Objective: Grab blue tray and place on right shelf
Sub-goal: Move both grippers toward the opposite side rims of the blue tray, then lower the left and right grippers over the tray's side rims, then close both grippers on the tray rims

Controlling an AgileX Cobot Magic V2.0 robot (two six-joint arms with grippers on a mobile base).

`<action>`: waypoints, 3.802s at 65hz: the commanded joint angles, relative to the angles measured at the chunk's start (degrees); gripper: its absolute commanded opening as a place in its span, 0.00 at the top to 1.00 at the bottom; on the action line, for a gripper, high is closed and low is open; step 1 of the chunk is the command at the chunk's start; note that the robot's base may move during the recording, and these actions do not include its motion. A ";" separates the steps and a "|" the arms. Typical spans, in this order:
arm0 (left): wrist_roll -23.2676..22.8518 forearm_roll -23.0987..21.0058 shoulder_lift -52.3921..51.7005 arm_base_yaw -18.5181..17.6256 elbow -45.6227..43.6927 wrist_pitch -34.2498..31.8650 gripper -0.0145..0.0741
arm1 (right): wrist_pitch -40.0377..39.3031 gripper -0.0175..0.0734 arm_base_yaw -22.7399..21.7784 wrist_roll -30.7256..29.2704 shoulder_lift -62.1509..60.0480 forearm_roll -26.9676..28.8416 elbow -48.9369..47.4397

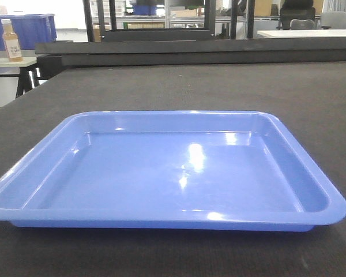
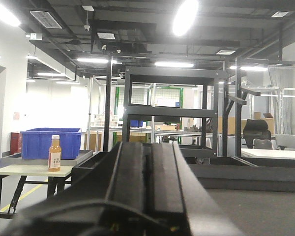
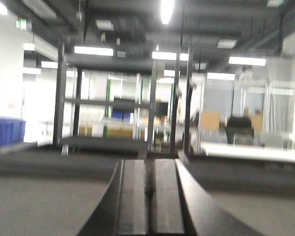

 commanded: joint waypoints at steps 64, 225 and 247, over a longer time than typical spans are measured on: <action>-0.30 -8.43 38.99 -0.38 -42.30 73.29 0.89 | 80.94 0.76 -0.21 -0.43 45.52 2.22 -44.48; -18.18 -4.07 100.07 -17.73 -69.82 71.47 0.47 | 72.61 0.27 19.38 24.61 100.05 4.72 -69.47; -18.18 -4.31 100.07 -17.73 -69.82 71.47 0.47 | 70.96 0.28 19.38 26.39 100.42 4.99 -67.32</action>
